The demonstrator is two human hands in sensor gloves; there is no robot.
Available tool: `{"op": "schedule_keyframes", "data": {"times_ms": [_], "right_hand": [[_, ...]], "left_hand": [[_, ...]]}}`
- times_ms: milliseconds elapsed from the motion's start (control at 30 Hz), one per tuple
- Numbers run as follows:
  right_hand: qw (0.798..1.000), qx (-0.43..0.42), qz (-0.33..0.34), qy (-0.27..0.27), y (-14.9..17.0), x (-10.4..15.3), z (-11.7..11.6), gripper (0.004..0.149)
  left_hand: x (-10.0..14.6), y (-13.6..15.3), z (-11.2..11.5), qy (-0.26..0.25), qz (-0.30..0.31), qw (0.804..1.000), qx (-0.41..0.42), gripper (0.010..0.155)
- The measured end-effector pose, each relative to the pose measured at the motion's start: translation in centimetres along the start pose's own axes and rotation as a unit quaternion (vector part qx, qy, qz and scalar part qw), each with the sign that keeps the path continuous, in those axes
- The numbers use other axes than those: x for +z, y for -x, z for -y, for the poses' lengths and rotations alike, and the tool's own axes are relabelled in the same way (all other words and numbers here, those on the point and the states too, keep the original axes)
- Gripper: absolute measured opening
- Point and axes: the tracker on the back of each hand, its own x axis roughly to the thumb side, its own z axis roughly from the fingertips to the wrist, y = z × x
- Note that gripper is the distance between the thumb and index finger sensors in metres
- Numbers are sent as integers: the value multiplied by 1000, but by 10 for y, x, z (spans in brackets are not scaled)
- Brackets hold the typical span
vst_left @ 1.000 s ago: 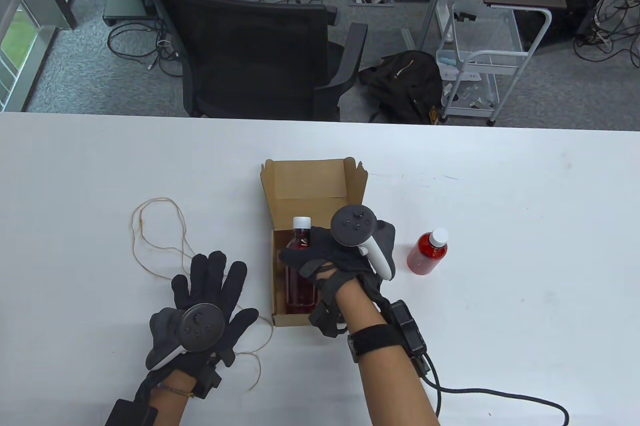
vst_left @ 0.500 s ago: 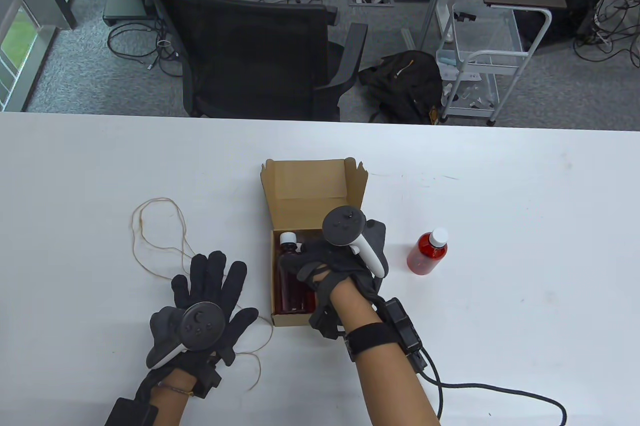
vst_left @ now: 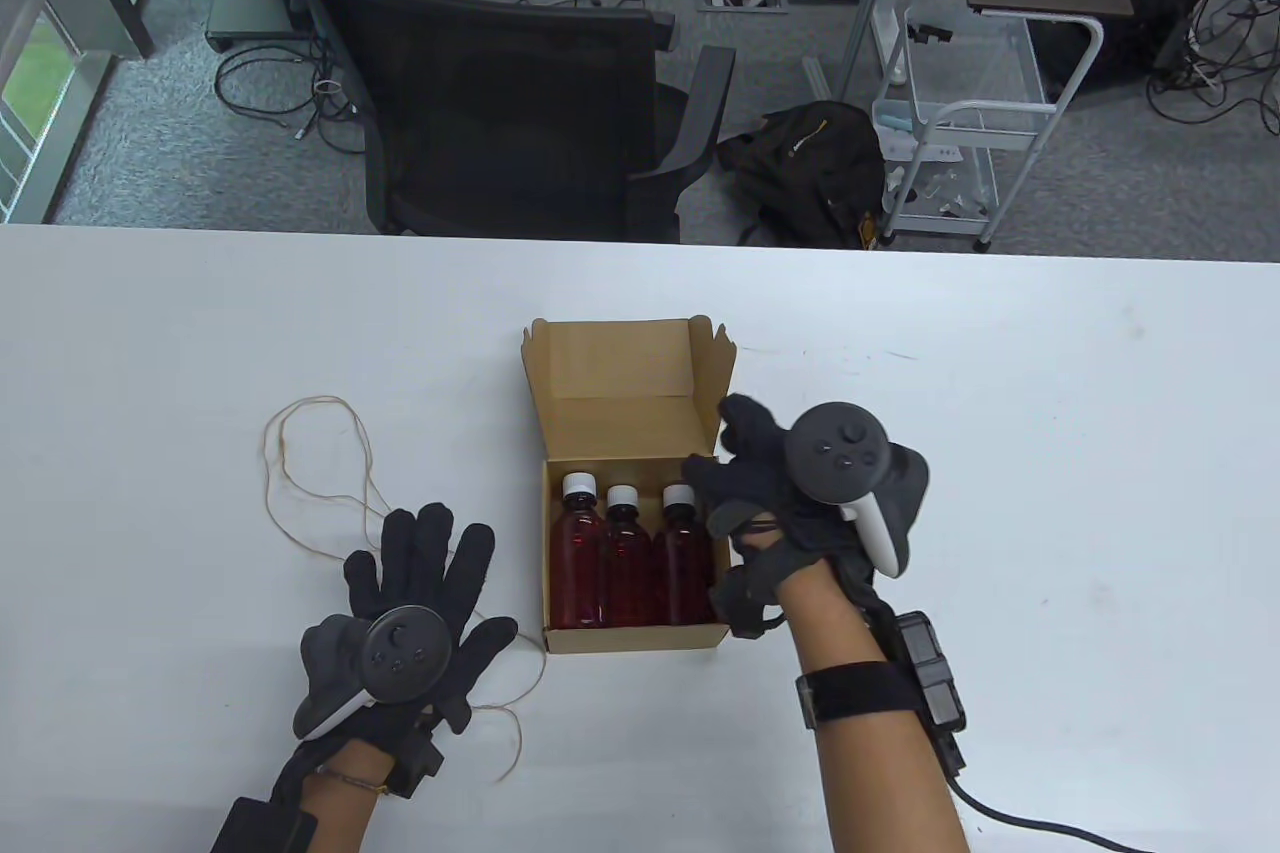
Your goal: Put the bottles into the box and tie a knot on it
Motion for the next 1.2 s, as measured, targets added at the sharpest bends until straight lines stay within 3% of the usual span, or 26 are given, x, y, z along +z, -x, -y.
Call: {"op": "schedule_keyframes", "data": {"times_ms": [133, 233, 433, 600, 933, 1200], "right_hand": [[997, -6, 3, 72, 34, 7, 36, 80], [994, -54, -25, 97, 71, 14, 46, 85], [983, -135, -100, 73, 140, 27, 23, 94], [978, -164, -114, 55, 169, 28, -6, 95], [976, -154, -126, 88, 184, 26, -35, 85], [983, -135, -87, 92, 154, 25, -18, 85]], "left_hand": [[0, -1, 1, 0, 1, 1000, -2, 92], [0, -1, 2, 1, 2, 1000, -2, 92], [0, -2, 3, 1, 2, 1000, -7, 92], [0, -1, 3, 1, 1, 1000, -5, 92], [-3, 3, 6, 11, -6, 1000, -8, 92], [-3, 2, 6, 10, -6, 1000, -5, 92]]}}
